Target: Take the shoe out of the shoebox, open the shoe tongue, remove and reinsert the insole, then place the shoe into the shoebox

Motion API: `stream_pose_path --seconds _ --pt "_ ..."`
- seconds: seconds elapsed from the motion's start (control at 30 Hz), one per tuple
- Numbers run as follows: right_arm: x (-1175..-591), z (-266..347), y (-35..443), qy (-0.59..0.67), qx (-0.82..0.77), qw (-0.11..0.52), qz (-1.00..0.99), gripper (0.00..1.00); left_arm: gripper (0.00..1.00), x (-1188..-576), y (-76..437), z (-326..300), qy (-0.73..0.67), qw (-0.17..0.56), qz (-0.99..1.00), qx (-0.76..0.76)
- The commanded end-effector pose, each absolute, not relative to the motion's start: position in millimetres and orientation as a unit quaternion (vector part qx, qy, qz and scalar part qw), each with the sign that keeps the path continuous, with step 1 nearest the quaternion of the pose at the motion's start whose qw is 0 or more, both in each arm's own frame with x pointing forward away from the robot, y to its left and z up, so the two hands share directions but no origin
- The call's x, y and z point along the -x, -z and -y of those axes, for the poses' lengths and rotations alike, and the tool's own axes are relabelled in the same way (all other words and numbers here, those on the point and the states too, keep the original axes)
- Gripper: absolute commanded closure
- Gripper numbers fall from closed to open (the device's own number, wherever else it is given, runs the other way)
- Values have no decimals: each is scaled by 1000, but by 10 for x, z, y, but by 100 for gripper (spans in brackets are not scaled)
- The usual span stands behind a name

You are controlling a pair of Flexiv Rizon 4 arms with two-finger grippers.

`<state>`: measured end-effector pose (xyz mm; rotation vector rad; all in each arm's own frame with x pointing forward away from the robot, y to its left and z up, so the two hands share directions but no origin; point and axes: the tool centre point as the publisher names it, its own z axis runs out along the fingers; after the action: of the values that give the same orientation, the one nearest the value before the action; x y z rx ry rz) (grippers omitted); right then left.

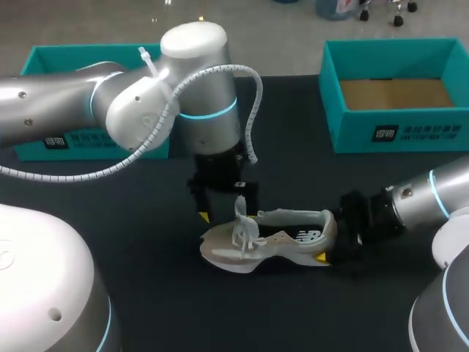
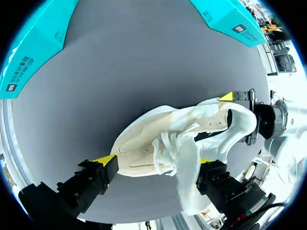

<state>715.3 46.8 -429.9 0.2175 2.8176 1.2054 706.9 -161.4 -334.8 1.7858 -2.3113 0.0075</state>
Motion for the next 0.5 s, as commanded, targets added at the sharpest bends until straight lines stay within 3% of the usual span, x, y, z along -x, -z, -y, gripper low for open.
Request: stream_pose_path --seconds 0.03,0.5 --pt "-7156 -476 4318 -392 -71 35 -917 100 0 -7055 3206 1540 -20 103 791 -602" --pt "-7156 -476 4318 -392 -71 35 -917 100 0 -7270 2948 1583 -57 105 810 -574"
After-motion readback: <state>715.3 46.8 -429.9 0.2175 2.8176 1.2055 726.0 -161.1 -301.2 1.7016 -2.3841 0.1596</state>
